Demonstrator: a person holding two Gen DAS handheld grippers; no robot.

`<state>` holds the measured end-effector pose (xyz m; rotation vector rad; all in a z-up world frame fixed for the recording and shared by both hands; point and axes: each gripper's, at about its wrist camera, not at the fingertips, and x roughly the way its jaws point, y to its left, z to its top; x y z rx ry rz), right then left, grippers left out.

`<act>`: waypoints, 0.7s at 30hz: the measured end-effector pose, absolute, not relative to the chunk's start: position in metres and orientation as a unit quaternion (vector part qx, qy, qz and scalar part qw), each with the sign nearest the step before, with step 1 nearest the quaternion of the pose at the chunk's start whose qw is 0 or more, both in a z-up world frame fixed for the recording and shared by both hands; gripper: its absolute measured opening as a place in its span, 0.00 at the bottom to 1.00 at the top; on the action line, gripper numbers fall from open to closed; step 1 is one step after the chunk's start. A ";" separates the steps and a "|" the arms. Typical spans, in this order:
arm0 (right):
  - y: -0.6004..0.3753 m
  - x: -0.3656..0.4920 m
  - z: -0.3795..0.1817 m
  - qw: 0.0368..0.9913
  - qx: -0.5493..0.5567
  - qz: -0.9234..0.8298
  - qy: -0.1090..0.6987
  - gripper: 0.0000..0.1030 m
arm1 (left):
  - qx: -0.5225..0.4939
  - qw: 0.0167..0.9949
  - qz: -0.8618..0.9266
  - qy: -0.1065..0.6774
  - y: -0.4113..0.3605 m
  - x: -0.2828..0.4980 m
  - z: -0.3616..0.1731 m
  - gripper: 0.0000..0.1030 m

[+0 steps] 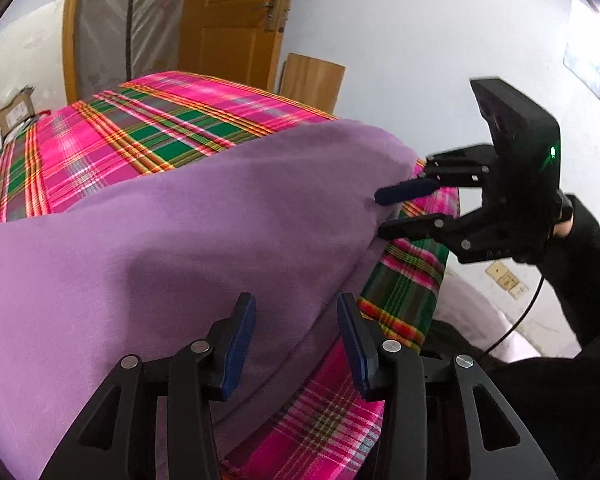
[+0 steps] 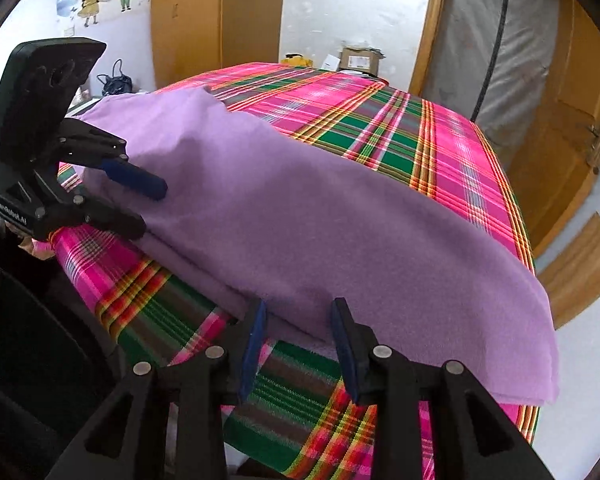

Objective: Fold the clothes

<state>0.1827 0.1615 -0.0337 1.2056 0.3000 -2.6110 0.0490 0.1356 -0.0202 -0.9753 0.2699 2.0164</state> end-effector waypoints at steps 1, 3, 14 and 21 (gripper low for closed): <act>0.162 0.182 -0.034 0.127 0.413 -0.896 0.103 0.33 | -0.389 0.429 0.808 0.114 0.138 0.050 -0.021 0.43; 0.160 0.181 -0.033 0.139 0.412 -0.894 0.106 0.23 | -0.387 0.431 0.807 0.119 0.140 0.052 -0.020 0.41; 0.163 0.191 -0.022 0.149 0.400 -0.898 0.108 0.03 | -0.373 0.433 0.810 0.131 0.141 0.059 -0.015 0.03; 0.166 0.198 -0.032 0.159 0.418 -0.889 0.095 0.00 | -0.384 0.448 0.798 0.120 0.138 0.061 -0.018 0.01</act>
